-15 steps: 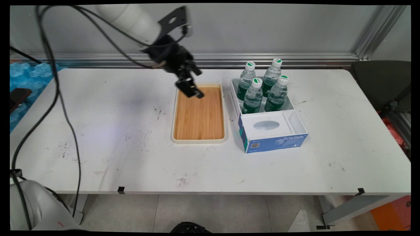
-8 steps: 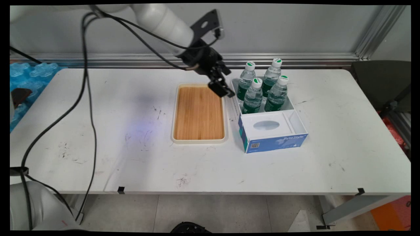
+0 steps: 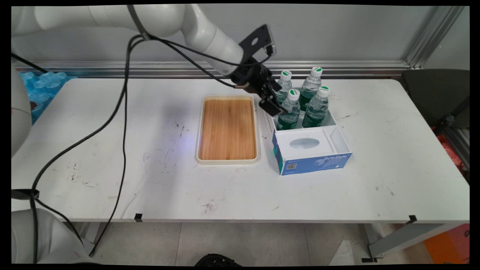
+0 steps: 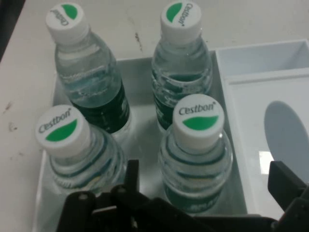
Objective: Pick up the green bottle from the white box
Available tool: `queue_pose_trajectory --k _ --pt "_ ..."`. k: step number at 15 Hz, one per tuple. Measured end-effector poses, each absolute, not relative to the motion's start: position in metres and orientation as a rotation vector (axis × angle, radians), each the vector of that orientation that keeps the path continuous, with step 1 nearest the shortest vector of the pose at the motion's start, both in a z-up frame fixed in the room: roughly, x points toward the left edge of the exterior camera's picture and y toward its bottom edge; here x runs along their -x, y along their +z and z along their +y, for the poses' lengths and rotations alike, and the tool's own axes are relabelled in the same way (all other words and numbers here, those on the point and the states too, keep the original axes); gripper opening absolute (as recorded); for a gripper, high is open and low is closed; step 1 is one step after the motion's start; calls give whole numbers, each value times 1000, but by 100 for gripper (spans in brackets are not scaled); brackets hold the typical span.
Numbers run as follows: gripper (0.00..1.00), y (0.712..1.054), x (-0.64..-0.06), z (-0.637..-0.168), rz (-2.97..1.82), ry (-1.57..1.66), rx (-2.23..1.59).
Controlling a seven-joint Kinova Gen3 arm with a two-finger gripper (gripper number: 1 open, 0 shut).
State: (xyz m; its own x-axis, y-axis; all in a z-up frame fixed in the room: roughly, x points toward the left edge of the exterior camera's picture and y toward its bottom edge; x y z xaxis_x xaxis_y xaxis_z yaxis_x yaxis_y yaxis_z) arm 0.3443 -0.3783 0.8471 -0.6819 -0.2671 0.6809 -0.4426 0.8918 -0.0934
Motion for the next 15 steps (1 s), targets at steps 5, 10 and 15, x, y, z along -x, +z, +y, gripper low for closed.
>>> queue_pose_trajectory --k 5,10,15 --pt "100 828 -336 -387 -2341 328 -531" --pt "100 814 -331 -393 -2330 327 -552" --pt "100 803 -325 -396 -2313 305 -568"
